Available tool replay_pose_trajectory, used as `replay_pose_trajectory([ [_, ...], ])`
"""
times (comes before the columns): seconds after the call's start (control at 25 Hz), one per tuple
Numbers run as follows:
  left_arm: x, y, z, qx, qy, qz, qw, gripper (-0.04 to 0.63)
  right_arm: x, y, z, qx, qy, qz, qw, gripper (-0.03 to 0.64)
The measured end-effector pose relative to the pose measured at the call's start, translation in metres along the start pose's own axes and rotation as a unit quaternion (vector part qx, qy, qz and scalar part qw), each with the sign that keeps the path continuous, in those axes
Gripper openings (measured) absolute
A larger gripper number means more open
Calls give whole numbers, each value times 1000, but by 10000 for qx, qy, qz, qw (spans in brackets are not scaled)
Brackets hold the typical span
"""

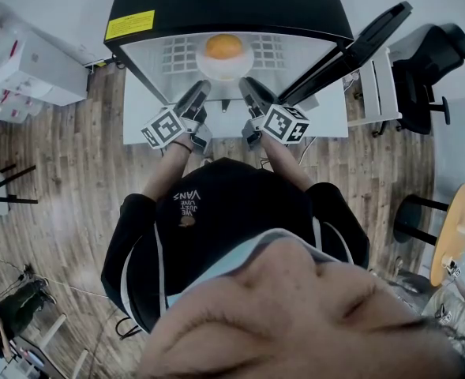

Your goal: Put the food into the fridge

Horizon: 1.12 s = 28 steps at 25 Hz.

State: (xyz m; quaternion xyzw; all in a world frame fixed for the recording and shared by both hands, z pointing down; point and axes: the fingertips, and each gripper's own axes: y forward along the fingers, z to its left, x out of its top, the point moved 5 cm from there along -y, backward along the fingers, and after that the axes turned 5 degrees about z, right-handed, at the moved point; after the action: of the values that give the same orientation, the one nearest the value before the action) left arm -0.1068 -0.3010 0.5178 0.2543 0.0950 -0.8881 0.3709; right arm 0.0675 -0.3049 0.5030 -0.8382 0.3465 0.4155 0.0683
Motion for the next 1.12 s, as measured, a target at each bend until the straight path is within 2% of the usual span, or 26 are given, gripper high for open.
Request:
replay_pose_trajectory([
  [0.12,-1,0,-2,58,375,90,9992,130,-4,-1,3,-54,-332,79,9994,67],
  [0.24,-4,2,-4,201,922,258,9952,129,-6,-2,6,-141,-779,170,9967,50],
  [0.4,-4,3,-8,273,1429,357,9887,100,-6,-1,7,-185,-991,265,9945,34],
  [0.8,-4,8,-11,399,2077,605,9755,29,-3,1,9,-287,-1329,331,9902,18],
  [1.0,-3,12,-12,409,2236,767,9708,23,-3,5,10,-277,-1354,344,9898,18],
  [1.12,-1,15,-11,399,2219,802,9710,21,-1,8,10,-272,-1356,346,9898,18],
])
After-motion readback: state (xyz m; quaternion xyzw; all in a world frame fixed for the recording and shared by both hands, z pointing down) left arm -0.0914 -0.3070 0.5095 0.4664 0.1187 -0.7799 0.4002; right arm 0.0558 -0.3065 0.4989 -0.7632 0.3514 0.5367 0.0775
